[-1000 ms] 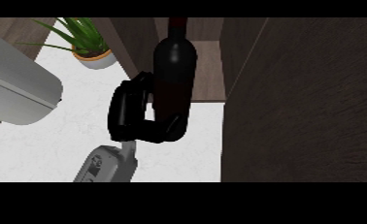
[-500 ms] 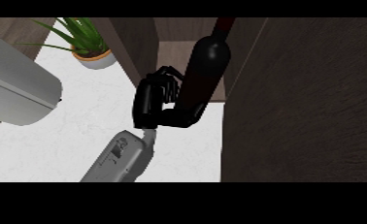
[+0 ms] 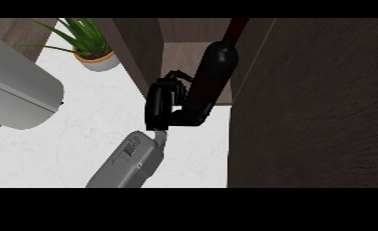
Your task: Pick up the wine, place it into the cabinet and close the cabinet
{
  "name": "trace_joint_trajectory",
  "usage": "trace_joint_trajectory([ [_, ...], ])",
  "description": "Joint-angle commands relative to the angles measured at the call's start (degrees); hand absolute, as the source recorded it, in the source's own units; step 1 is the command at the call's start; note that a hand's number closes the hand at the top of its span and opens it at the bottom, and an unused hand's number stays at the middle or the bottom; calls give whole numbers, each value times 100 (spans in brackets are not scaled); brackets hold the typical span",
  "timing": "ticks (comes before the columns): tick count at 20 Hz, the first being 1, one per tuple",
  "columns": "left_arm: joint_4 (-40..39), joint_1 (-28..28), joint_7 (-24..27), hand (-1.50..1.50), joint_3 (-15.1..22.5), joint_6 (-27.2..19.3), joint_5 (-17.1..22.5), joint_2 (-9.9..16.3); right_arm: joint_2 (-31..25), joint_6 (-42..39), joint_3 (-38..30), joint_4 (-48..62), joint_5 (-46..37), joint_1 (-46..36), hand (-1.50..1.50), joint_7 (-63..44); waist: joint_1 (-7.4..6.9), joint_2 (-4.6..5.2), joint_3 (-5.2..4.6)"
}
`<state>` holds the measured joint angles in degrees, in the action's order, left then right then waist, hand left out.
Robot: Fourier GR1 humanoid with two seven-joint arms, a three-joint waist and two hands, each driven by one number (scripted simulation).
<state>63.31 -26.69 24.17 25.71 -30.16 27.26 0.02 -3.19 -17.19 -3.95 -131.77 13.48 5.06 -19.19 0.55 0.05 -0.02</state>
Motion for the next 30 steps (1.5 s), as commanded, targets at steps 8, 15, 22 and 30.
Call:
trace_joint_trajectory([
  [8,-1561,-239,1149,150,-142,574,840,-2,-78,236,-134,150,128,-523,-150,-313,4,6,-2],
  [15,-1868,-400,1512,150,90,1006,1870,-2,101,313,194,289,-237,-585,-150,-218,29,15,-4],
  [22,-3042,-1281,1717,150,25,1383,2214,-2,139,-93,202,446,-299,-12,-150,358,69,22,-1],
  [30,-3397,-1895,1518,150,103,1467,2785,-2,183,-178,211,654,-153,6,-150,443,102,33,-1],
])
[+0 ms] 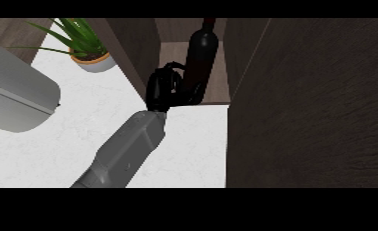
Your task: Pick up the wine, place it into the cabinet and close the cabinet
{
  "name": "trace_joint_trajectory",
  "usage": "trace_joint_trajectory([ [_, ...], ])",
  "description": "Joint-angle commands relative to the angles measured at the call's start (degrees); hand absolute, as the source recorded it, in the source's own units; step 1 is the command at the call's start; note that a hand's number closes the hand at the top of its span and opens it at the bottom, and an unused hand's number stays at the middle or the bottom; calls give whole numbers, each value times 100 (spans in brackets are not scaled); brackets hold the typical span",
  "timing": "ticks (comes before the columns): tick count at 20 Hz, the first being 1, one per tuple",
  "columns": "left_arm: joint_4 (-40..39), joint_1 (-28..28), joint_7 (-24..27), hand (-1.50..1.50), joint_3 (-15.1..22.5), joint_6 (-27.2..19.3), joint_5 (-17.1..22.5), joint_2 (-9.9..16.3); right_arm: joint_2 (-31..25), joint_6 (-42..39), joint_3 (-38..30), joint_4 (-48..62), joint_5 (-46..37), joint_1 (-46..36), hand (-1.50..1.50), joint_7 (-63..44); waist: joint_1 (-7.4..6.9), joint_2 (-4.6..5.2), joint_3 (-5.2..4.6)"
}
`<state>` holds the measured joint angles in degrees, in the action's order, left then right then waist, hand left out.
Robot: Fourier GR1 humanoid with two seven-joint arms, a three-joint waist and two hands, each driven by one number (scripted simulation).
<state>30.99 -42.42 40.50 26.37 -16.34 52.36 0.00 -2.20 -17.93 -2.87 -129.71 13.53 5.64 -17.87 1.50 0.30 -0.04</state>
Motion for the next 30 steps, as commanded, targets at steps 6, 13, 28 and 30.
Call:
trace_joint_trajectory([
  [6,-570,-849,-150,150,-178,81,341,0,-101,27,-81,51,111,-200,-150,-159,-8,2,1],
  [13,-1166,-1076,-102,150,-134,87,636,0,51,-84,19,382,-109,-214,-150,341,114,38,-1],
  [28,-2180,-1338,510,150,-657,379,690,0,-205,-133,-308,506,228,-466,-150,162,111,76,-2],
  [30,-2118,-1245,763,150,-609,290,667,-1,-128,-204,0,246,17,-161,-150,158,128,58,-3],
])
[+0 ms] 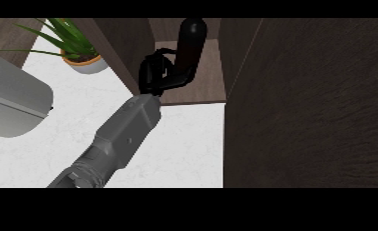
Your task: Pick up the wine, place it into the cabinet and close the cabinet
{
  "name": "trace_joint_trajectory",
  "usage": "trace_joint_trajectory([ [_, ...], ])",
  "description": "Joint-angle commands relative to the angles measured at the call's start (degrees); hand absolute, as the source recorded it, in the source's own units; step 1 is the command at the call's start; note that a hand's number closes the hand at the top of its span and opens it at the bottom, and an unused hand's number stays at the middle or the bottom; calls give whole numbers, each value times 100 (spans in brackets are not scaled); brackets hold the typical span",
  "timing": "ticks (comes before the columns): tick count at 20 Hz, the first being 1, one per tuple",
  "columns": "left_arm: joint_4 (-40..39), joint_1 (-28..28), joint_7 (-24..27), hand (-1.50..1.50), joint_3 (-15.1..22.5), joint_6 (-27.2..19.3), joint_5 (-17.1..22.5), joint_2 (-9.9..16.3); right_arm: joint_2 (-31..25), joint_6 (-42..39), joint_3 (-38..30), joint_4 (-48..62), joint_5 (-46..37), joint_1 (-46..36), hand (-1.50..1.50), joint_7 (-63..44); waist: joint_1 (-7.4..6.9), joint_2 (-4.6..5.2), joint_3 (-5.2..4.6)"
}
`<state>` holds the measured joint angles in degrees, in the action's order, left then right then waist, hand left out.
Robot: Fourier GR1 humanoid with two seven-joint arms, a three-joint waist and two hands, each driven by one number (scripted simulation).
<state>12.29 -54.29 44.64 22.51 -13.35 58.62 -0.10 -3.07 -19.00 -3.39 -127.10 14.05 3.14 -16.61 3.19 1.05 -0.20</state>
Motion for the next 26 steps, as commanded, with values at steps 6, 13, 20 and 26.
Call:
trace_joint_trajectory([
  [6,-113,45,743,-150,-184,315,-140,128,-255,75,-293,-148,239,-277,-150,-355,-174,-59,16],
  [13,494,250,796,-150,-28,102,-258,200,-49,72,9,-154,-115,-30,-150,-123,-312,-112,20],
  [20,1764,1149,498,-150,519,-329,-610,231,71,148,167,-483,-307,332,-150,-218,-449,-170,23],
  [26,4078,1968,-539,-150,1118,-861,-965,763,-97,-11,-285,-385,119,418,-150,-72,-469,-180,29],
])
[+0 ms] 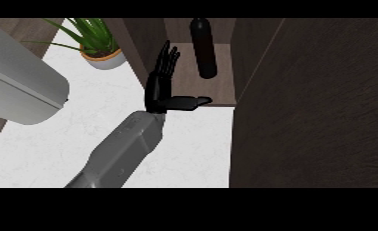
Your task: Pick up the wine, place it into the cabinet and close the cabinet
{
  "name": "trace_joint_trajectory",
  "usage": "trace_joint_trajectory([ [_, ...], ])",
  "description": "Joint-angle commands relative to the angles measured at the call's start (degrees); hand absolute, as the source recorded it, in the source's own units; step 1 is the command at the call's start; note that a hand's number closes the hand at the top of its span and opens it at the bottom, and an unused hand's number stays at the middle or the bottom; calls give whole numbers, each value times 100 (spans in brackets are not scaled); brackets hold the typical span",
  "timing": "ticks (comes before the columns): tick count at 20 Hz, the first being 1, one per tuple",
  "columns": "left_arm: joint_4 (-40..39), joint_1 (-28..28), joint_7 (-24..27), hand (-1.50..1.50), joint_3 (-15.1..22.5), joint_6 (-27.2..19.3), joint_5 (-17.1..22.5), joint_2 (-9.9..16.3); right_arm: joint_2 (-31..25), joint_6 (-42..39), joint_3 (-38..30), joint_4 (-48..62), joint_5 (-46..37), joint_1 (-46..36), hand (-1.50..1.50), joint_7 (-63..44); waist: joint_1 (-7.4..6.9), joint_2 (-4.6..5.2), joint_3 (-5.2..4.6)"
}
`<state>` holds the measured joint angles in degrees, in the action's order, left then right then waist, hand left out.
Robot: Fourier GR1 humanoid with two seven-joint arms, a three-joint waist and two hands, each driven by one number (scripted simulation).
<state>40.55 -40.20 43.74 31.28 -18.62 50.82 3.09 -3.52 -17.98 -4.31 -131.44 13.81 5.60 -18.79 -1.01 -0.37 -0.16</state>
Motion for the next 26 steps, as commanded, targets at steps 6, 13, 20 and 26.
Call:
trace_joint_trajectory([
  [6,3568,1615,-1252,-150,638,-425,-373,1484,165,126,321,166,-397,-186,-150,27,-54,-11,21],
  [13,5974,2641,-1896,-150,989,-1499,-995,1897,23,340,286,-307,-171,-390,-150,-617,33,7,18],
  [20,7129,3619,-2020,-150,843,-1651,-1271,2336,-599,-702,16,39,33,-24,150,-18,48,17,22],
  [26,7612,4266,-1978,-150,543,-1851,-1370,2669,-694,-944,1242,-516,-140,-290,150,-862,13,18,14],
])
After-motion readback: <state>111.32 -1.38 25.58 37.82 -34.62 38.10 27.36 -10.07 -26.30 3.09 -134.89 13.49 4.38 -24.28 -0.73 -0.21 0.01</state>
